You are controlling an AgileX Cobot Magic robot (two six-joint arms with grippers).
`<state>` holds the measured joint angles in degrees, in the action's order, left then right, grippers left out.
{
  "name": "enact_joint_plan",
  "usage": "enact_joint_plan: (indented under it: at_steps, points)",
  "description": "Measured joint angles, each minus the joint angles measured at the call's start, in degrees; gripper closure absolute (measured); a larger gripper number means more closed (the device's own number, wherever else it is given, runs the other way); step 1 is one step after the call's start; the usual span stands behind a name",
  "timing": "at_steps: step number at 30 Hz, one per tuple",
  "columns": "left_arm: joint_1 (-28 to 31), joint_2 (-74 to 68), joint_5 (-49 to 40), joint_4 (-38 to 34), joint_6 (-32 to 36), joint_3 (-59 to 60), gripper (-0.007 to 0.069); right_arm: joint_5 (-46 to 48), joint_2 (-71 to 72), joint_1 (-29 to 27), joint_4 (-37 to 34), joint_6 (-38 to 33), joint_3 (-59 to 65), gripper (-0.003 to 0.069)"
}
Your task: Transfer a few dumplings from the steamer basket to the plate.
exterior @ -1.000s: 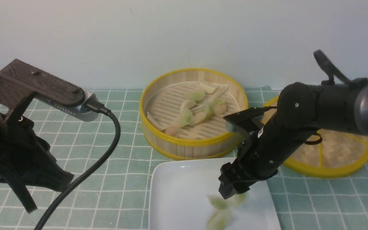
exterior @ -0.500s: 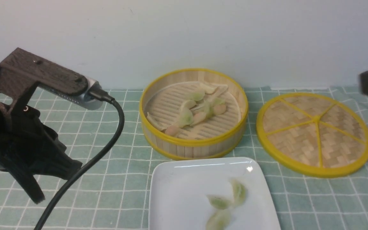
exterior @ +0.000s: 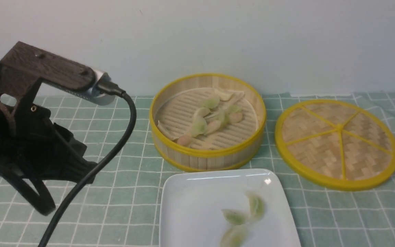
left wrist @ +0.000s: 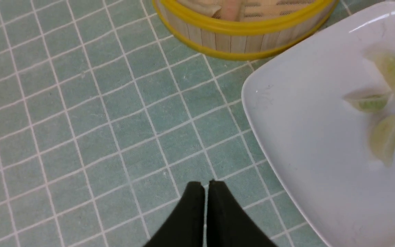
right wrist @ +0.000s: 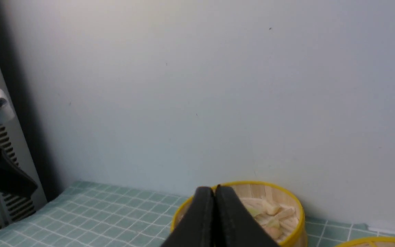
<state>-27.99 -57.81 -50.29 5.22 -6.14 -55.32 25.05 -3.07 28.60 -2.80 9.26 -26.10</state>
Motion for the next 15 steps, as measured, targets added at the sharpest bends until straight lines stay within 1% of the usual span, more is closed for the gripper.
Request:
enact_joint_plan:
  at_steps: [3,5,7,8,9,11,12,13,15]
  points:
    - [0.00,4.49,4.45,-0.74,0.02,3.83,0.0631,-1.57,0.82,0.00,0.64,0.45,0.60,0.0672]
    - [0.00,11.68,9.63,-1.47,-0.48,9.78,0.0631,-3.20,0.87,0.00,0.82,0.57,0.67,0.0672]
    - [0.00,17.70,13.11,-1.87,-1.55,14.60,0.0631,-3.88,0.87,0.00,0.82,0.57,0.67,0.0672]
    - [0.00,18.91,13.40,-1.87,-1.62,15.54,0.0631,-3.89,0.87,0.00,0.82,0.57,0.67,0.0672]
    - [0.00,23.65,15.88,-2.03,-2.04,19.03,0.0631,-3.89,0.87,0.00,0.82,0.57,0.67,0.0672]
    - [0.00,29.03,17.72,-2.03,-2.24,22.73,0.0631,-3.84,0.87,0.00,0.82,0.57,0.67,0.0672]
    - [0.00,29.03,17.85,-2.03,-2.24,22.73,0.0631,-3.84,0.87,0.00,0.82,0.57,0.67,0.0672]
    - [0.00,33.28,18.29,-2.03,-2.31,25.15,0.0631,-3.84,0.87,0.00,0.82,0.57,0.67,0.0672]
    - [0.00,36.91,18.49,-2.03,-2.53,26.79,0.0631,-3.84,0.87,0.00,0.82,0.57,0.67,0.0672]
